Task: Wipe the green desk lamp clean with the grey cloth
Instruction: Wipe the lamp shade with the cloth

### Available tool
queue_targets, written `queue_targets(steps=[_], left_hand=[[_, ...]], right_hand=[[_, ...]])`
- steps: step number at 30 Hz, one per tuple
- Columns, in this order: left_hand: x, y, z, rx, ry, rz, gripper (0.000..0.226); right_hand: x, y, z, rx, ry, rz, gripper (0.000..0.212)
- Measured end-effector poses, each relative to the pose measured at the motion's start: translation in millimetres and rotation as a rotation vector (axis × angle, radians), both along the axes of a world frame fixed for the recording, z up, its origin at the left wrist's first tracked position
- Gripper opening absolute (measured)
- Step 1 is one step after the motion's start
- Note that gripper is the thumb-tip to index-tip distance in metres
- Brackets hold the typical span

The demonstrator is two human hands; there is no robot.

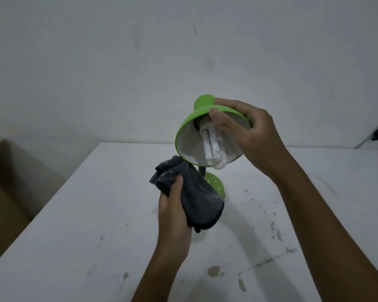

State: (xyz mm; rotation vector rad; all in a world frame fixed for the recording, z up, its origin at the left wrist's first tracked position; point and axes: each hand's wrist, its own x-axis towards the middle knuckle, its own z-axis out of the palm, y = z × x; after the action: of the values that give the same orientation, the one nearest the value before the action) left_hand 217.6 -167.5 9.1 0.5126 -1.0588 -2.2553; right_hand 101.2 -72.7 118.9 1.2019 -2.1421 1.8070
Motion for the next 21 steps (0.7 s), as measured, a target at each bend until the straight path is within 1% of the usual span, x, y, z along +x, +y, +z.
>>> queue_targets(steps=[1,3,5,7,9,10,11,13,15,17,18,20,21], left_hand=[[0.6,-5.0,-3.2,-0.027,-0.055,0.007,0.021],[1.4,-10.4,-6.7,-0.079,-0.154,-0.001,0.018],[2.9,-12.4,-8.5,-0.146,-0.222,-0.027,0.014],[4.7,-13.5,-8.8,-0.202,-0.264,-0.053,0.013],[4.7,-15.3,-8.9,-0.251,-0.298,-0.059,0.016],[3.6,-17.4,-10.7,-0.281,-0.324,-0.055,0.016],[1.7,-20.2,-12.4,-0.318,-0.351,-0.048,0.015],[-3.4,-26.7,-16.1,-0.410,-0.404,-0.037,0.011],[-9.1,-32.7,-18.8,-0.518,-0.452,-0.017,0.011],[-14.0,-39.2,-22.9,-0.650,-0.511,0.005,0.013],[-16.4,-43.3,-25.8,-0.714,-0.542,0.017,0.014],[-19.8,-51.5,-31.7,-0.829,-0.603,0.044,0.016],[-20.9,-55.5,-33.8,-0.887,-0.635,0.061,0.017]], right_hand=[[0.2,-0.6,-1.5,0.001,0.002,0.011,0.052],[-0.3,2.4,-5.9,-0.021,-0.031,0.040,0.060],[-3.9,11.0,-15.4,-0.123,-0.110,0.057,0.066],[-11.6,21.8,-33.2,-0.260,-0.234,0.056,0.073],[-19.3,32.1,-61.8,-0.345,-0.372,0.046,0.065],[-21.5,36.1,-79.2,-0.333,-0.427,0.024,0.059],[-24.5,38.4,-98.1,-0.272,-0.450,-0.027,0.055],[-26.6,39.2,-134.3,-0.041,-0.427,-0.123,0.055],[-26.2,34.2,-158.7,0.163,-0.412,-0.148,0.066],[-24.1,28.1,-170.1,0.321,-0.329,-0.140,0.079],[-23.9,25.1,-172.9,0.364,-0.277,-0.120,0.079],[-26.4,19.5,-179.9,0.386,-0.208,-0.095,0.069],[-28.8,16.6,-184.9,0.379,-0.183,-0.096,0.071]])
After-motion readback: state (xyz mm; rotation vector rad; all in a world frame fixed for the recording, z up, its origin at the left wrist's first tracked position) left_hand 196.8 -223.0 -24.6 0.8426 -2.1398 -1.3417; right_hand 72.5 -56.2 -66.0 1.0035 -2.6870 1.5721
